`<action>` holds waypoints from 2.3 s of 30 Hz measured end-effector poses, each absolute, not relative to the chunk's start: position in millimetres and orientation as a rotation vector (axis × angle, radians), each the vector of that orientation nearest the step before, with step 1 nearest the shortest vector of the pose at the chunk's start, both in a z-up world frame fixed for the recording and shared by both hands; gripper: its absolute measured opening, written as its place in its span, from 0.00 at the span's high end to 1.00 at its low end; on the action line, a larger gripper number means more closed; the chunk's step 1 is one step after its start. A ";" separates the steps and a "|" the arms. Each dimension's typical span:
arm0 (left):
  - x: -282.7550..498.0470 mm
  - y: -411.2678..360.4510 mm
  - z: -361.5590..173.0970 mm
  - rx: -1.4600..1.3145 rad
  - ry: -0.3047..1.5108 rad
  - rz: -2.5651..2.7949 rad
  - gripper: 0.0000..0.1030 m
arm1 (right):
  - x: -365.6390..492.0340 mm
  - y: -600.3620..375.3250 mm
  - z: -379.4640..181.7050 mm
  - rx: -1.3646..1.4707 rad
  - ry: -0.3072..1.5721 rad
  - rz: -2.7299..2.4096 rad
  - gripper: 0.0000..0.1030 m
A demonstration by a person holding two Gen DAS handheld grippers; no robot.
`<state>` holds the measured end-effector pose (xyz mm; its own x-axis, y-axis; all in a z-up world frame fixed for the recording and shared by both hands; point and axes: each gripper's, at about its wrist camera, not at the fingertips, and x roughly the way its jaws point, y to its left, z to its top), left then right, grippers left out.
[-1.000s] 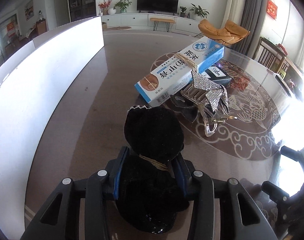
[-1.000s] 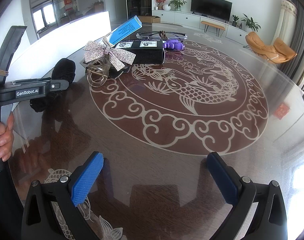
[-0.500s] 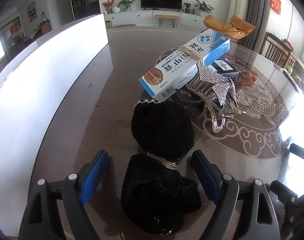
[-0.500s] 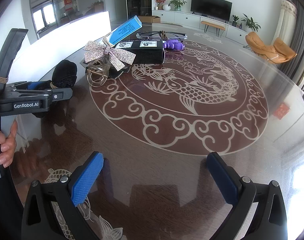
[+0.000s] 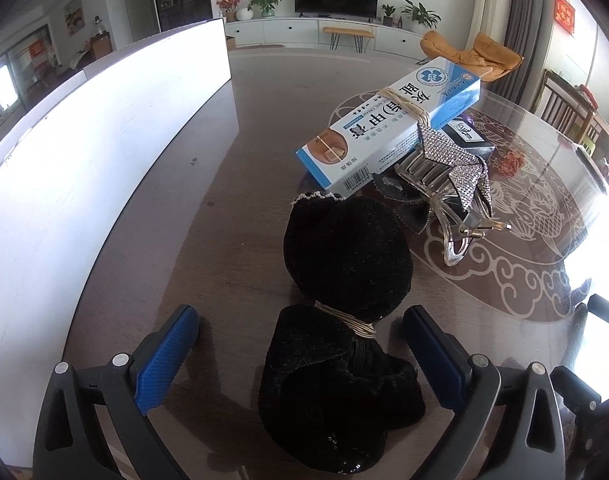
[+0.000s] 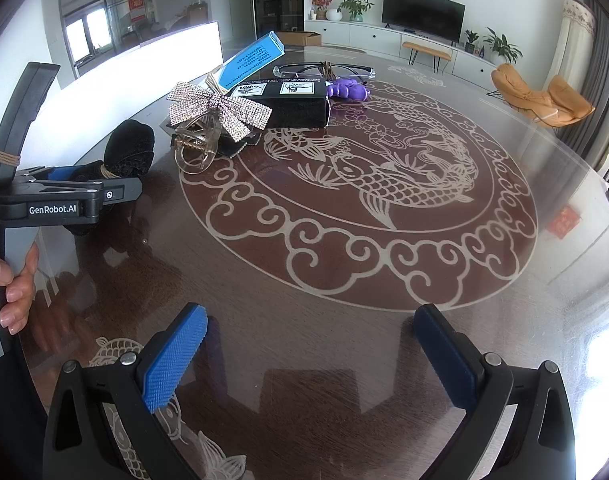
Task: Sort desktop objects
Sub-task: 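Lift the hair tie with the left tool while the right tool grasps the rhinestone bow clip, then carry the hair tie and bow clip over the white bin and release both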
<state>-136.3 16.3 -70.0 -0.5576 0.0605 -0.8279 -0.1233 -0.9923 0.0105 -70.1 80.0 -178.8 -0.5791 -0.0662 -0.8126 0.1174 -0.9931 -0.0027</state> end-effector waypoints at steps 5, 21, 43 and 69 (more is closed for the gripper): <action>-136.7 16.3 -69.8 -1.421 0.102 2.683 0.00 | -70.1 80.1 -178.8 1.387 0.085 -2.702 0.00; -136.4 15.3 -71.2 -1.421 0.102 2.684 0.00 | -70.2 80.1 -178.9 1.387 0.086 -2.702 0.00; -129.0 12.1 -70.2 -1.418 0.074 2.718 0.00 | -184.4 23.8 -145.3 1.338 -0.140 -2.507 0.00; -122.6 12.7 -68.0 -1.360 0.009 2.642 0.12 | -136.9 77.1 -170.6 1.366 -0.015 -2.540 0.18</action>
